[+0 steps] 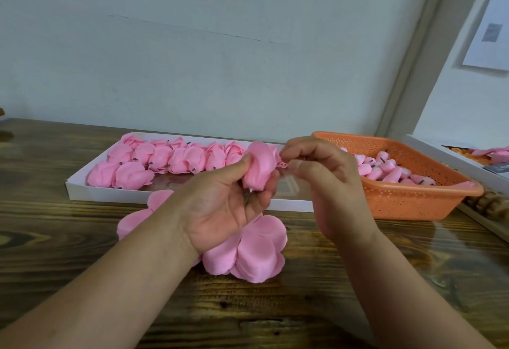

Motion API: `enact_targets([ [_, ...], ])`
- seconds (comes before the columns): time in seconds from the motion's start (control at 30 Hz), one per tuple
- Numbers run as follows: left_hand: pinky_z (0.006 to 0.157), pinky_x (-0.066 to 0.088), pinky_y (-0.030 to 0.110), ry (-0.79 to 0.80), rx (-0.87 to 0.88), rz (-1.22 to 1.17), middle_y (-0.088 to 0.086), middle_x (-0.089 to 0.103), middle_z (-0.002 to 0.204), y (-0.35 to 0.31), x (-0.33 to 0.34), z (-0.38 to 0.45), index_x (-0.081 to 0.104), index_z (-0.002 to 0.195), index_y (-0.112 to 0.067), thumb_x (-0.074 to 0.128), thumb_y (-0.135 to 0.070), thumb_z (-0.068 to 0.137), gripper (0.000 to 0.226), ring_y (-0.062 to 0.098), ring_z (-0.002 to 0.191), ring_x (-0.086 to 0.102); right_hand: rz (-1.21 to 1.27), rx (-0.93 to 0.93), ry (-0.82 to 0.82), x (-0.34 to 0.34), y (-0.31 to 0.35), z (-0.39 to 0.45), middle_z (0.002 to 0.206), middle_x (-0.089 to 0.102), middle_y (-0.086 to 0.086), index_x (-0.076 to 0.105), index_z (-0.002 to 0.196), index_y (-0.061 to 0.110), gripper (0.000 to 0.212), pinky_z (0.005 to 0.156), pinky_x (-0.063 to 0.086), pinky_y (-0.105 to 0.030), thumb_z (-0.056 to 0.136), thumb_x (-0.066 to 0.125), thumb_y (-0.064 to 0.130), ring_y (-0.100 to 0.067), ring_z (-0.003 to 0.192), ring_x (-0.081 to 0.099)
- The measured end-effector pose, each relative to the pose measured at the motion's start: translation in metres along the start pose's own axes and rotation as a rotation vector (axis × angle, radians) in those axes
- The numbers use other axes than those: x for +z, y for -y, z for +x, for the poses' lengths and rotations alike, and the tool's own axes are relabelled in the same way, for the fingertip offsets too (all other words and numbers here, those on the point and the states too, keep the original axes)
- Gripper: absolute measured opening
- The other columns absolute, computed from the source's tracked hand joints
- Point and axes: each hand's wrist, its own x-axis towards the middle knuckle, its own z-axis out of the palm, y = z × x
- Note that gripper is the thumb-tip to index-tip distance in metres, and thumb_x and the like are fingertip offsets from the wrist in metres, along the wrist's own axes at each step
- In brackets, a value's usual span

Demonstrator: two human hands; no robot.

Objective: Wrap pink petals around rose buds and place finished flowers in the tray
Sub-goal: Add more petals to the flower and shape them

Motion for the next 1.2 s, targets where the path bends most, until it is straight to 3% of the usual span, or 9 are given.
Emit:
enact_targets([
  [0.17, 0.054, 0.057, 0.022, -0.009, 0.047, 0.055, 0.008, 0.068, 0.082, 0.003, -0.002, 0.001, 0.067, 0.100, -0.005, 0.060, -0.024, 0.076, 0.032, 0.012, 0.061, 0.065, -0.377, -0.190, 0.132, 0.002, 0.014, -0.006, 0.089, 0.059, 0.004, 0.061, 0.095, 0.026, 0.032, 0.076, 0.045, -0.017, 0.066, 0.073, 0.021, -0.008, 0.085, 0.056],
  [0.3, 0.053, 0.055, 0.021, 0.005, 0.064, 0.075, 0.006, 0.070, 0.080, 0.005, 0.000, 0.002, 0.067, 0.102, -0.005, 0.053, -0.023, 0.089, 0.026, 0.008, 0.060, 0.063, -0.560, -0.206, 0.165, 0.001, 0.018, -0.007, 0.078, 0.057, 0.005, 0.059, 0.091, 0.019, 0.027, 0.068, 0.040, -0.013, 0.068, 0.073, 0.020, -0.009, 0.073, 0.050],
  [0.37, 0.053, 0.055, 0.020, 0.016, 0.058, 0.071, 0.007, 0.070, 0.089, 0.005, 0.000, 0.002, 0.065, 0.109, -0.003, 0.049, -0.022, 0.095, 0.029, 0.008, 0.062, 0.064, -0.535, -0.177, 0.175, 0.001, 0.019, -0.007, 0.071, 0.056, 0.006, 0.059, 0.087, 0.018, 0.023, 0.065, 0.041, -0.016, 0.068, 0.073, 0.018, -0.013, 0.069, 0.049],
  [0.5, 0.061, 0.057, 0.022, -0.004, 0.082, 0.159, 0.009, 0.064, 0.094, 0.007, -0.002, 0.003, 0.064, 0.108, -0.001, 0.047, -0.023, 0.097, 0.030, 0.010, 0.070, 0.061, -0.506, -0.126, 0.188, 0.001, 0.016, -0.006, 0.063, 0.051, 0.013, 0.058, 0.076, 0.024, 0.018, 0.072, 0.037, -0.002, 0.068, 0.072, 0.016, -0.007, 0.061, 0.046],
  [0.6, 0.058, 0.056, 0.022, -0.010, 0.101, 0.221, 0.006, 0.067, 0.082, 0.008, -0.002, 0.003, 0.068, 0.093, -0.003, 0.054, -0.025, 0.088, 0.026, 0.010, 0.067, 0.062, -0.357, -0.045, 0.150, -0.002, 0.013, -0.003, 0.063, 0.056, 0.007, 0.060, 0.068, 0.019, 0.009, 0.062, 0.042, -0.018, 0.072, 0.066, 0.013, -0.007, 0.060, 0.047],
  [0.7, 0.055, 0.055, 0.022, -0.028, 0.114, 0.241, 0.006, 0.068, 0.075, 0.008, -0.001, 0.002, 0.072, 0.079, -0.006, 0.059, -0.027, 0.073, 0.025, 0.011, 0.062, 0.063, -0.332, 0.007, 0.132, -0.006, 0.009, -0.001, 0.058, 0.055, 0.012, 0.059, 0.064, 0.021, 0.019, 0.060, 0.042, -0.024, 0.078, 0.066, 0.010, -0.006, 0.057, 0.047],
  [0.83, 0.053, 0.055, 0.022, -0.038, 0.109, 0.215, 0.009, 0.070, 0.075, 0.006, -0.002, 0.002, 0.069, 0.094, -0.002, 0.060, -0.025, 0.073, 0.032, 0.014, 0.061, 0.064, -0.366, 0.025, 0.116, -0.004, 0.006, 0.000, 0.055, 0.052, 0.012, 0.057, 0.065, 0.021, 0.028, 0.053, 0.038, -0.019, 0.086, 0.064, 0.004, -0.004, 0.054, 0.045],
  [1.0, 0.051, 0.054, 0.021, -0.036, 0.116, 0.203, 0.008, 0.069, 0.072, 0.007, -0.001, 0.003, 0.067, 0.096, -0.001, 0.059, -0.024, 0.075, 0.032, 0.012, 0.058, 0.064, -0.327, 0.054, 0.073, -0.001, 0.005, 0.000, 0.050, 0.054, 0.014, 0.058, 0.065, 0.017, 0.025, 0.050, 0.038, -0.012, 0.085, 0.064, 0.003, 0.002, 0.049, 0.046],
  [1.2, 0.057, 0.057, 0.023, -0.051, 0.083, 0.171, 0.015, 0.066, 0.095, 0.007, -0.001, 0.003, 0.066, 0.105, 0.002, 0.057, -0.022, 0.084, 0.034, 0.014, 0.064, 0.062, -0.115, 0.063, 0.087, -0.003, 0.004, 0.001, 0.055, 0.058, 0.007, 0.065, 0.067, 0.017, 0.017, 0.053, 0.041, -0.015, 0.082, 0.059, 0.012, -0.004, 0.051, 0.048],
])
